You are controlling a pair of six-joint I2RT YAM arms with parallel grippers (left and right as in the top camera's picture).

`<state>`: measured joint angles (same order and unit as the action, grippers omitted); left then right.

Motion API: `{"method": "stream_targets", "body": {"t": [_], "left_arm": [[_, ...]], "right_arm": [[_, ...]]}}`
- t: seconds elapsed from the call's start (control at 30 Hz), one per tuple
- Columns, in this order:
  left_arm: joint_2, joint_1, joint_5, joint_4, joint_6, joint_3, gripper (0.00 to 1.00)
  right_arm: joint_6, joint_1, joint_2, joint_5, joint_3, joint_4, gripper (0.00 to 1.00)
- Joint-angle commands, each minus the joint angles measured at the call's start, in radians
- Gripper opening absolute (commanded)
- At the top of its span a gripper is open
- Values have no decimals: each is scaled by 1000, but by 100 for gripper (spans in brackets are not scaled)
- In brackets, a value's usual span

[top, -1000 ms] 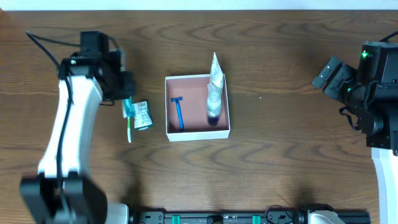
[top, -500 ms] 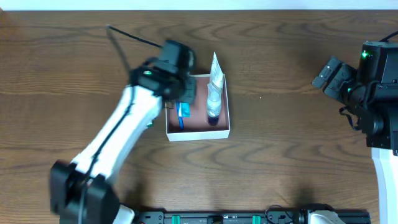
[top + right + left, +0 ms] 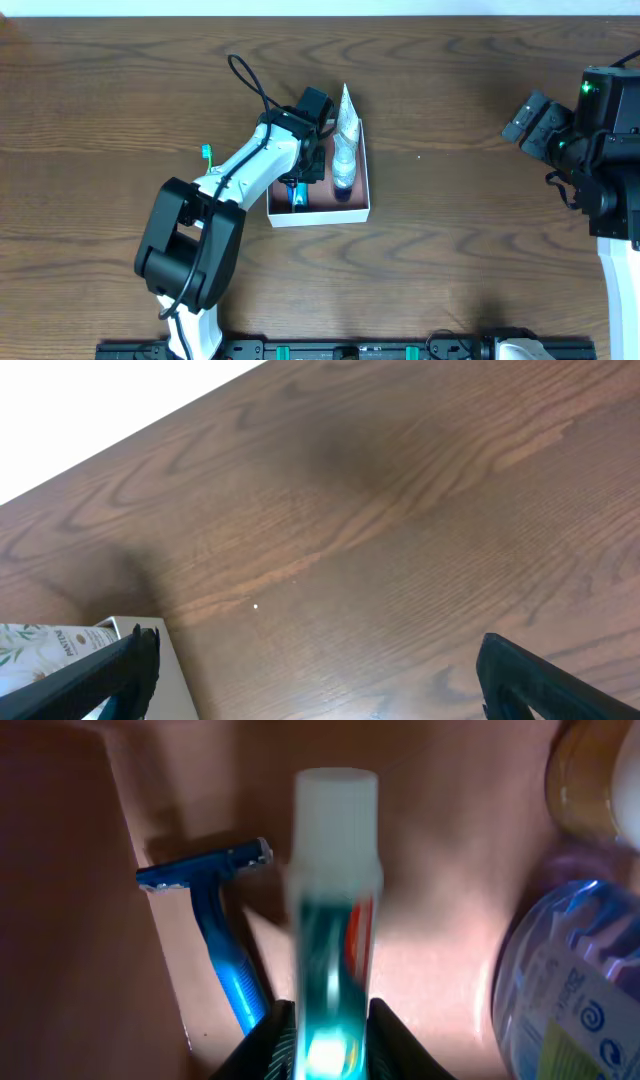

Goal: Pack container
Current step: 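Place the toothpaste tube in the box beside the razor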

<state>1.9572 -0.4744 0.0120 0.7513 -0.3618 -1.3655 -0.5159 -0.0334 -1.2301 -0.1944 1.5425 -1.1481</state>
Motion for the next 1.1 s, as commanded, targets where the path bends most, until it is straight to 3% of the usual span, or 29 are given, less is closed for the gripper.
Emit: {"method": "stream_targets", "body": {"t": [0.0, 0.37, 0.6, 0.73, 0.83, 0.93, 1.07], "left_arm": [[-50, 0, -20, 29, -10, -21, 30], [-367, 22, -33, 137, 29, -89, 53], [-463, 198, -205, 277, 37, -82, 77], [-431, 349, -179, 281, 55, -31, 79], [-368, 433, -126, 281, 153, -4, 79], [-288, 480, -79, 289, 229, 11, 79], [-183, 518, -19, 295, 239, 14, 74]], "right_arm": [[-10, 7, 1, -3, 8, -1, 99], [-10, 7, 1, -4, 8, -1, 99], [-10, 7, 1, -4, 8, 0, 99], [-11, 7, 1, -4, 8, 0, 99], [-11, 7, 1, -4, 8, -1, 99], [-10, 7, 1, -4, 8, -1, 99], [-10, 7, 1, -3, 8, 0, 99]]}}
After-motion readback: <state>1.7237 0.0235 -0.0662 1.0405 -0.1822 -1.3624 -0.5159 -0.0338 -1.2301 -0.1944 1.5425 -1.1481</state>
